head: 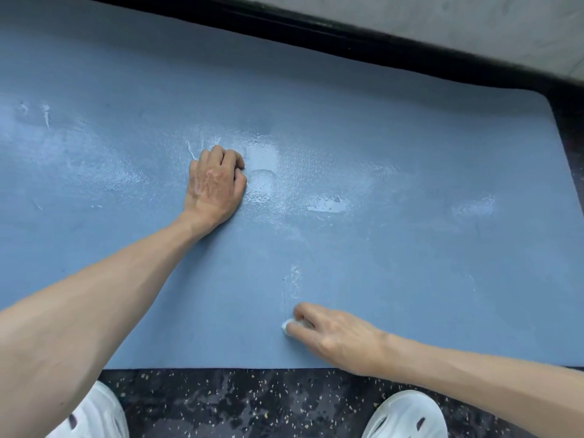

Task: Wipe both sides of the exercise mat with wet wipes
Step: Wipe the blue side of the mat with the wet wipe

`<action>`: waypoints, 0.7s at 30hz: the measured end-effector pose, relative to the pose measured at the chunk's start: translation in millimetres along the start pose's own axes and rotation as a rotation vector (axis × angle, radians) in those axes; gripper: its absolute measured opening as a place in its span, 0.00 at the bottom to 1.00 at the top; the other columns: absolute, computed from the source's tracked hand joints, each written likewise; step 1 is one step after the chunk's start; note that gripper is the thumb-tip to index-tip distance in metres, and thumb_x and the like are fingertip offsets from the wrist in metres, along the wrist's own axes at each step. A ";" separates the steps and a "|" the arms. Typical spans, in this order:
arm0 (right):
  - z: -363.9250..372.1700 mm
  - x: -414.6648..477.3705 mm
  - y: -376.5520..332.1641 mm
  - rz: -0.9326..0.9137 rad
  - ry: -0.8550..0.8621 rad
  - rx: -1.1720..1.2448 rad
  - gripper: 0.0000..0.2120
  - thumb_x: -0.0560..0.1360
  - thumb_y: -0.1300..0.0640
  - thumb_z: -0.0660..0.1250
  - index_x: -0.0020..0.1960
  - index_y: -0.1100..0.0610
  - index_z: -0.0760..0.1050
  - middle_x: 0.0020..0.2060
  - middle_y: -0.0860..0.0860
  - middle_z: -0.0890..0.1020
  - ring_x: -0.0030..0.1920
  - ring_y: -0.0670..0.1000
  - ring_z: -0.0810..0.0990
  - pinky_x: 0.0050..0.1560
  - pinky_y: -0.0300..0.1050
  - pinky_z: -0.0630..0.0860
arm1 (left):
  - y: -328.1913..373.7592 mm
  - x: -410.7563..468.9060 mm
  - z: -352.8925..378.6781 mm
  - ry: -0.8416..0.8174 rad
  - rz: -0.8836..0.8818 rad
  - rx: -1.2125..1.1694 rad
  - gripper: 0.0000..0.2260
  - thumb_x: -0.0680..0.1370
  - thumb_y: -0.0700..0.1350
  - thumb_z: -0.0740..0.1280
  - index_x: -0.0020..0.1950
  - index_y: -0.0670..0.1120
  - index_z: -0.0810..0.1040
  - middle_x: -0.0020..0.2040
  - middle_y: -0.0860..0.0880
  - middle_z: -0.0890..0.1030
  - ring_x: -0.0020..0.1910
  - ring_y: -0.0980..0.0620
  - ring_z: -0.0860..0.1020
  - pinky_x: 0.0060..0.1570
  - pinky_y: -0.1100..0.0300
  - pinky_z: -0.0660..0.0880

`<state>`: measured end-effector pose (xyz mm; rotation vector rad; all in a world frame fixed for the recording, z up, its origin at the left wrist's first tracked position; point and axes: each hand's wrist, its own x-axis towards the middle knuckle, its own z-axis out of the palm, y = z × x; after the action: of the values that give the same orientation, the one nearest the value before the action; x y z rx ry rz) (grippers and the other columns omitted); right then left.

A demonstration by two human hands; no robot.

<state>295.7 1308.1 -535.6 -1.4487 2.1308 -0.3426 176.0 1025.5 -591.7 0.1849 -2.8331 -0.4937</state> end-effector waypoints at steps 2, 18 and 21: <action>-5.2 3.2 10.9 -0.068 -0.027 -0.030 0.14 0.79 0.61 0.53 0.61 0.62 0.70 0.50 0.58 0.70 0.38 0.56 0.69 0.32 0.48 0.66 | 1.7 -0.4 0.1 0.002 0.011 0.000 0.06 0.77 0.42 0.62 0.50 0.43 0.76 0.48 0.43 0.75 0.46 0.41 0.72 0.46 0.50 0.65; -0.7 -12.8 4.6 -0.073 0.019 0.049 0.17 0.80 0.53 0.49 0.65 0.56 0.66 0.56 0.57 0.68 0.44 0.58 0.71 0.40 0.51 0.69 | 5.3 5.4 -4.9 -0.050 -0.018 -0.036 0.05 0.77 0.39 0.63 0.51 0.42 0.76 0.48 0.41 0.76 0.48 0.40 0.72 0.47 0.49 0.64; -18.8 22.0 32.1 0.116 0.223 0.029 0.13 0.78 0.56 0.52 0.59 0.54 0.69 0.50 0.57 0.71 0.36 0.56 0.70 0.33 0.47 0.72 | 6.7 4.0 -3.0 -0.036 -0.016 -0.024 0.05 0.76 0.39 0.63 0.50 0.42 0.76 0.47 0.42 0.76 0.47 0.40 0.73 0.47 0.48 0.65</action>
<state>253.9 1298.8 -542.0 -1.3160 2.3638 -0.5097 172.5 1030.2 -585.6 0.1969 -2.8611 -0.5395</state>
